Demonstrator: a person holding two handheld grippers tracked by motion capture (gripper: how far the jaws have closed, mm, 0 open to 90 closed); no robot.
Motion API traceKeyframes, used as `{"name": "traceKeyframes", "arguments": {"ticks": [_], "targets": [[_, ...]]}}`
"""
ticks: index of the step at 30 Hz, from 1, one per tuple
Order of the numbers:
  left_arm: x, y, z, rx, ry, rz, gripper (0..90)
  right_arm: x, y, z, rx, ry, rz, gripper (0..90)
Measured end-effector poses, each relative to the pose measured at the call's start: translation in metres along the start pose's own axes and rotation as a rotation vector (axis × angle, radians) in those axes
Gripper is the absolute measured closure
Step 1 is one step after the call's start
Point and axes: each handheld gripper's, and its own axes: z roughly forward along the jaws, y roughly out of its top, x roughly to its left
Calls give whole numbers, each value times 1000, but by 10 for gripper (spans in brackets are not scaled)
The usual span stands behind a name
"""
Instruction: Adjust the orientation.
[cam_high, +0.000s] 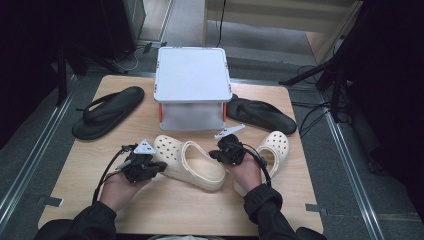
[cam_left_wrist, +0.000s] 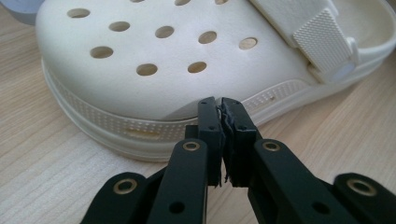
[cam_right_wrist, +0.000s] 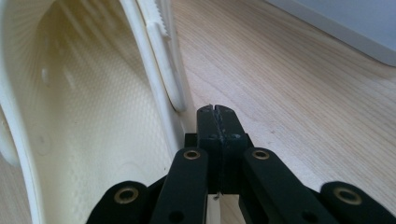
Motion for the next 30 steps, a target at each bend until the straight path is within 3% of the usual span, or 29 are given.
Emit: {"name": "traceKeyframes", "arguments": {"ticks": [9, 30], "targets": [[6, 2, 0, 6, 1, -15, 892, 9, 0, 1, 10, 15, -21, 900], [21, 12, 5, 12, -14, -35, 894, 22, -7, 1, 9, 19, -14, 900]]}}
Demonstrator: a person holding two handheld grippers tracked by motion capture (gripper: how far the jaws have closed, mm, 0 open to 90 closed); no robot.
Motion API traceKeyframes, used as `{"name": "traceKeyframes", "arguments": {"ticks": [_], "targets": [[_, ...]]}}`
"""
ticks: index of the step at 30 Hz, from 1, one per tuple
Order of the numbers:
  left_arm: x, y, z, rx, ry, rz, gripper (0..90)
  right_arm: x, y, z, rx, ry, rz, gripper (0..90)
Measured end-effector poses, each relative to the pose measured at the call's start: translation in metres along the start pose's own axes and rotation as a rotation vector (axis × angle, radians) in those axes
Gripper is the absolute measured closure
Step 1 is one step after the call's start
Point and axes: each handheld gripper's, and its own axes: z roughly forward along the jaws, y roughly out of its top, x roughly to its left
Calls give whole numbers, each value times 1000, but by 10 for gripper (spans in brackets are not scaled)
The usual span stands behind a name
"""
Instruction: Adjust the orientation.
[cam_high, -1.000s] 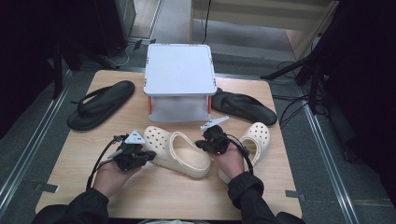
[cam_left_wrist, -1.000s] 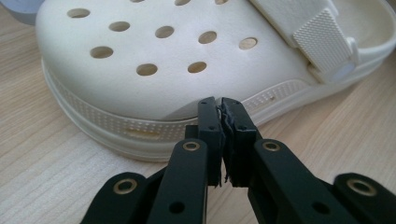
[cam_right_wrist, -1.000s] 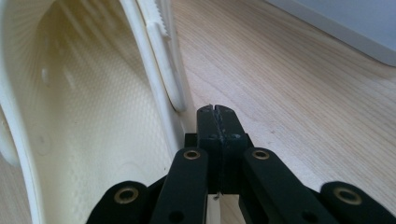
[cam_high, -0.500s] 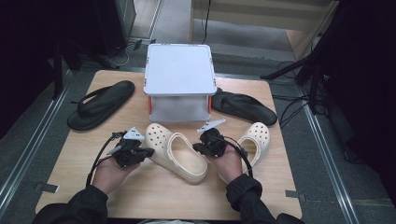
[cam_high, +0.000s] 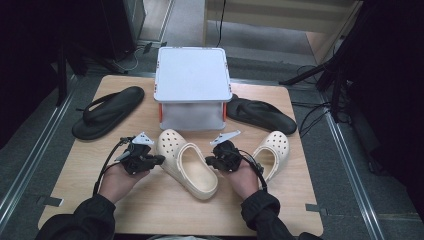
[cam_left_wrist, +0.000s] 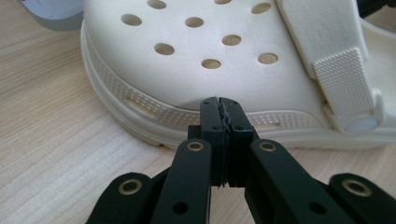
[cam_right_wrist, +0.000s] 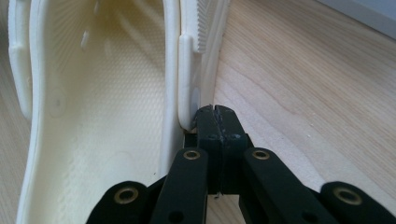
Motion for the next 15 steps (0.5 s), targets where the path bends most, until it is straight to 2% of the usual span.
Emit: {"name": "traceKeyframes", "arguments": {"ticks": [12, 15], "targets": [[9, 7, 6, -12, -12, -22, 896, 11, -4, 3, 8, -1, -9, 900], [8, 8, 7, -7, -8, -12, 896, 13, -4, 4, 3, 4, -15, 900]]}}
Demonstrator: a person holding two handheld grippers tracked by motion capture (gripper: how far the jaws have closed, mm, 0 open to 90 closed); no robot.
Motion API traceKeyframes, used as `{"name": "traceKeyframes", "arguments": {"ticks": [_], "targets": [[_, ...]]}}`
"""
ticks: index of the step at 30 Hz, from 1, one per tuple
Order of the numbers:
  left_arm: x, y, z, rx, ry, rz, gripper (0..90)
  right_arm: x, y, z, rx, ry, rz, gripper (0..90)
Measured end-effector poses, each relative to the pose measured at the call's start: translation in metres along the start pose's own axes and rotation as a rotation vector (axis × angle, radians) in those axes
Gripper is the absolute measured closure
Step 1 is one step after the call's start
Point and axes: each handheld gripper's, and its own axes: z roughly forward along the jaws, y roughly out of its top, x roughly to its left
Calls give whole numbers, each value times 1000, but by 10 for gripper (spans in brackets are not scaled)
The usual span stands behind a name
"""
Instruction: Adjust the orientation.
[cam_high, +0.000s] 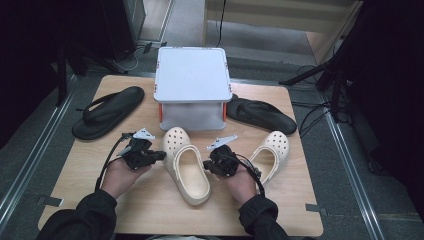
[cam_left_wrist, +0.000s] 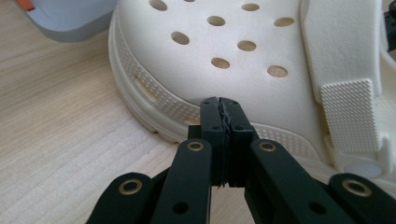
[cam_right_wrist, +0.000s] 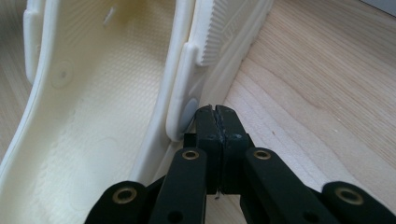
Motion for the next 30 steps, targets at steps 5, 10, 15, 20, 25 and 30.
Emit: {"name": "traceKeyframes", "arguments": {"ticks": [5, 10, 15, 20, 25, 30], "targets": [[1, 2, 2, -9, 8, 2, 894, 4, 0, 1, 5, 3, 4, 893], [4, 6, 4, -7, 10, 18, 887, 10, 1, 6, 3, 18, -17, 884], [6, 9, 7, -15, 13, 18, 888, 13, 3, 8, -8, 13, -23, 885], [8, 12, 9, -18, 12, 12, 888, 13, 3, 9, -13, 23, -6, 885], [9, 12, 8, -18, 11, 7, 864, 12, 3, 10, -17, 23, -4, 877], [12, 12, 6, -28, -2, -15, 742, 9, 2, 6, -32, 26, 13, 846]]}}
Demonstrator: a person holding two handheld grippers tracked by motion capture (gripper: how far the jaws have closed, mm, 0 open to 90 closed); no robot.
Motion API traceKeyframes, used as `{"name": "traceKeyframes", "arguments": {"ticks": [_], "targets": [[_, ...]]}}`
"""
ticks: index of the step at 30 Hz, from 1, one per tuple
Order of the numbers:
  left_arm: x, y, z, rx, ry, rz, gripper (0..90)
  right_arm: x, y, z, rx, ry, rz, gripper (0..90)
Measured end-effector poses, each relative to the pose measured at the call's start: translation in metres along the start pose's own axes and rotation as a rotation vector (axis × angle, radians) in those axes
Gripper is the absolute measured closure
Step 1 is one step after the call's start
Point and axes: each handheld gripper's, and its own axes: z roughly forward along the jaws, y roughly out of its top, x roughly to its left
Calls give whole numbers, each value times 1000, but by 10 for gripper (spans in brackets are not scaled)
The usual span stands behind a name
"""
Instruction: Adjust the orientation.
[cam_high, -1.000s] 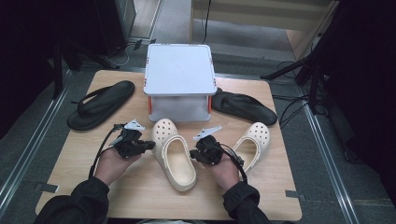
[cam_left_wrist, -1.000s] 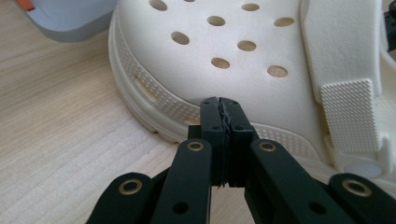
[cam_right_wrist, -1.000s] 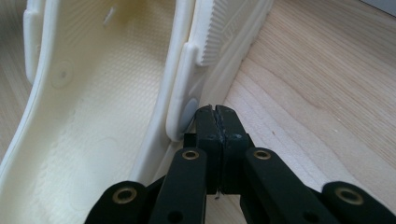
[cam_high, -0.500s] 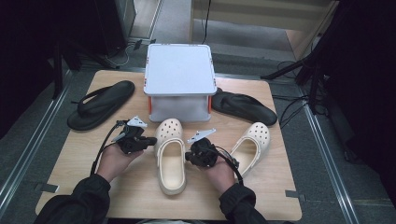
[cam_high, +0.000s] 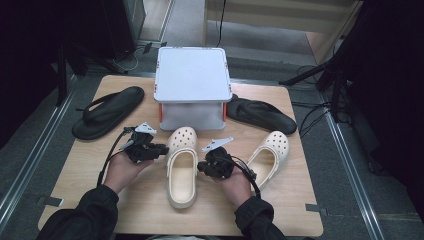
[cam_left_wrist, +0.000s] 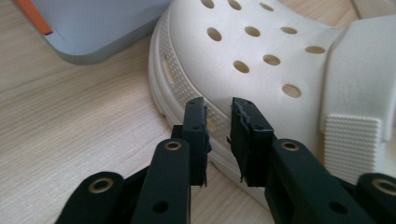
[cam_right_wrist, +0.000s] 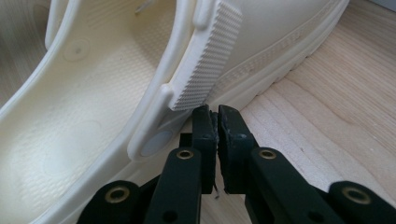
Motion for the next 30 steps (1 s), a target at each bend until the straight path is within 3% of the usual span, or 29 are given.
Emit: {"name": "traceKeyframes", "arguments": {"ticks": [1, 5, 11, 16, 20, 30], "targets": [[0, 0, -1, 0, -11, -7, 742, 0, 0, 0, 0, 0, 0, 846], [-5, 0, -6, -5, -9, 3, 593, -5, -2, -11, -20, -7, 29, 769], [-10, -1, -12, 11, -14, 15, 525, -6, -6, -27, -51, -48, 35, 692], [-11, -4, -20, 27, -39, -4, 449, -10, -12, -48, -86, -85, 64, 602], [-12, -9, -25, 34, -36, 14, 439, -13, -14, -58, -100, -104, 84, 580], [-10, -12, -28, 25, -63, 4, 428, -23, -32, -83, -111, -135, 130, 571]]}}
